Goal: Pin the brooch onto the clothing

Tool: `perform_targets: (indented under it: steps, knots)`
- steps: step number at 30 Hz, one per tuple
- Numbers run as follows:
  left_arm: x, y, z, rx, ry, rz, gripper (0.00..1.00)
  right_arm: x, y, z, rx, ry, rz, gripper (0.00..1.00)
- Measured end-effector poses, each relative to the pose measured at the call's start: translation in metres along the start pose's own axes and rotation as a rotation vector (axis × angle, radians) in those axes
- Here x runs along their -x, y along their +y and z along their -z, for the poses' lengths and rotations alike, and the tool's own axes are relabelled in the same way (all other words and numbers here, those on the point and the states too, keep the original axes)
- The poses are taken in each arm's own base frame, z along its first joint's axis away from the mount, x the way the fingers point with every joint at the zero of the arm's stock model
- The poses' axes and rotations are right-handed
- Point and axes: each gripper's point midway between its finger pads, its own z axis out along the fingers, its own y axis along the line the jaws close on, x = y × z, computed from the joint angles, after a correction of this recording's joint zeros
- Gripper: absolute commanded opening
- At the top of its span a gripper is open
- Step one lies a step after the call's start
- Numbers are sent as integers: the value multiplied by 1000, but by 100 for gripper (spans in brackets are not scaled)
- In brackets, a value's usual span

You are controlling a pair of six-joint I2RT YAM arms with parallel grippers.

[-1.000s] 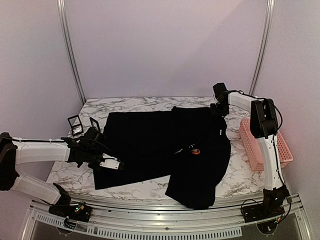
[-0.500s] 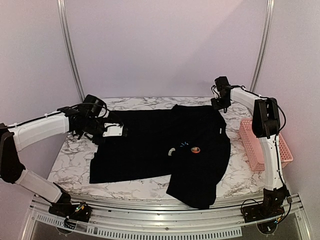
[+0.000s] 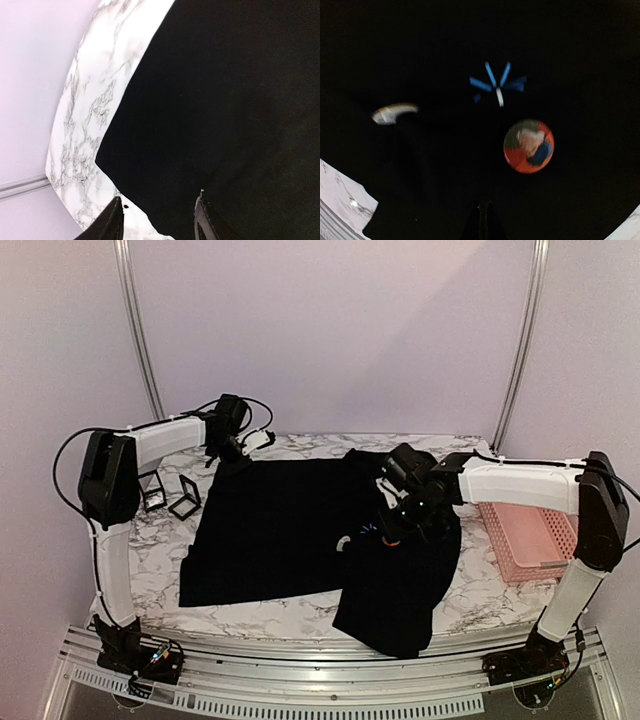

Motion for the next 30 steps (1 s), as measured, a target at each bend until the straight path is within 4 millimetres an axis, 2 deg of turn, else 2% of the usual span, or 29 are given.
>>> perform_targets:
  steps: [2, 4, 5, 7, 8, 12, 19, 24, 28, 30]
  knots:
    - [-11, 3, -30, 19, 76, 28, 48, -56, -2, -16, -23, 148, -64, 0]
    - [-19, 0, -46, 24, 120, 36, 48, -105, -15, -26, -72, 270, -146, 0]
    - [-25, -3, -58, 28, 152, 38, 47, -123, -21, -28, -96, 308, -196, 0]
    - [-36, -10, -76, 33, 199, 37, 47, -130, -22, -20, -90, 300, -268, 0]
    - [-35, -5, -78, 57, 202, 43, 48, -144, -27, -18, -104, 326, -308, 0]
    - [-33, 13, -91, 142, 222, 57, 48, -166, -33, -11, -116, 349, -436, 0]
    - [-36, 68, -122, 330, 244, 61, 49, -189, -39, 1, -117, 363, -579, 0]
    - [-35, 97, -137, 405, 237, 60, 49, -191, -38, 2, -107, 375, -633, 0]
    - [-33, 111, -145, 451, 223, 45, 49, -196, -37, 6, -99, 381, -670, 2]
    - [-32, 117, -149, 471, 216, 43, 53, -197, -38, 8, -102, 384, -687, 2]
